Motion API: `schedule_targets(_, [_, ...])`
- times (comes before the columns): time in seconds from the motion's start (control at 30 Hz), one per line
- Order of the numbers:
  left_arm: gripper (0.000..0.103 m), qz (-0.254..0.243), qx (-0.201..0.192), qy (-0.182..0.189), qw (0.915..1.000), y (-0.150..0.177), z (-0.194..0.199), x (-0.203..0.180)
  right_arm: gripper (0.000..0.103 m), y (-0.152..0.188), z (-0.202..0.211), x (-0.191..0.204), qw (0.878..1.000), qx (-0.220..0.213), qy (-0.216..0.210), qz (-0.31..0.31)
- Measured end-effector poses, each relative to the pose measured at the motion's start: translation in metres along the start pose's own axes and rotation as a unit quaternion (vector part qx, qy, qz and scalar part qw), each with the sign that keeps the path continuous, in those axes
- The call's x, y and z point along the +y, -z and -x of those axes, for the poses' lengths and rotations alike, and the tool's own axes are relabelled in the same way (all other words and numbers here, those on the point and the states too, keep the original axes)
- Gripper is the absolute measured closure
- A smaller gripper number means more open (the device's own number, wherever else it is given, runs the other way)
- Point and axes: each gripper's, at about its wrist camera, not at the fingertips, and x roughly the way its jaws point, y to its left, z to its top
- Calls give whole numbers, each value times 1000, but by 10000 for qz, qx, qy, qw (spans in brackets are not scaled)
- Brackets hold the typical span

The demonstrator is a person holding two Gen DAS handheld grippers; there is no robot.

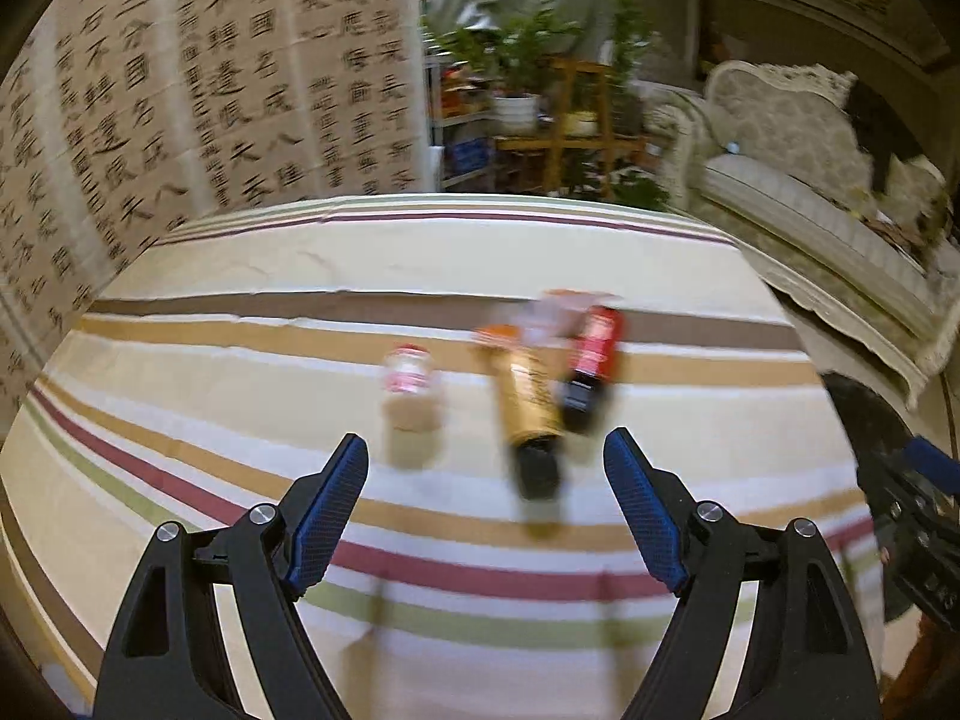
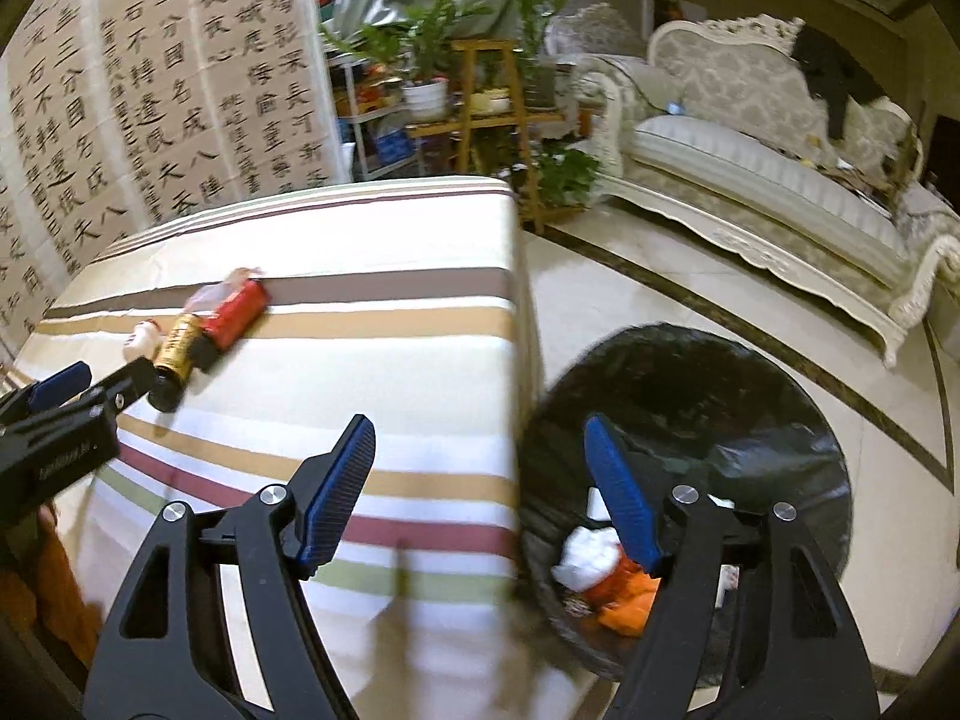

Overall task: Collect trash
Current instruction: 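Move both open grippers back over the remaining bottles, then grasp the white DEKU yogurt bottle with the left gripper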

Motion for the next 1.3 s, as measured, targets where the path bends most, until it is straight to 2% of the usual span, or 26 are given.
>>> schedule_targets(0.17, [25,105,108,-150,9998,-10,-18,22,32,-12,-10,26,9997,26,-188,171])
schedule_targets(0.23, [31,127,192,-128,9997,-15,-25,26,32,-16,-13,32,9995,31,-233,223])
schedule_targets(0.4, [36,64,309,-93,9995,-19,-37,27,32,-25,-23,47,9989,70,-340,315])
schedule_targets(0.47, [43,61,393,-61,9992,-20,-43,28,32,-27,-26,52,9987,87,-375,346])
schedule_targets(0.53, [59,76,487,19,9988,-20,-47,29,32,-29,-29,56,9985,102,-399,374])
schedule_targets(0.57, [63,66,516,49,9986,-20,-48,29,32,-30,-31,58,9983,111,-415,383])
schedule_targets(0.63, [76,36,567,130,9983,-18,-50,28,32,-31,-34,61,9982,128,-438,400])
schedule_targets(0.97, [76,-23,423,180,9989,-18,-43,34,32,-35,-44,82,9971,215,-547,492])
schedule_targets(1.3, [76,123,273,42,9995,-18,-32,61,32,-53,-61,117,9956,282,-639,624])
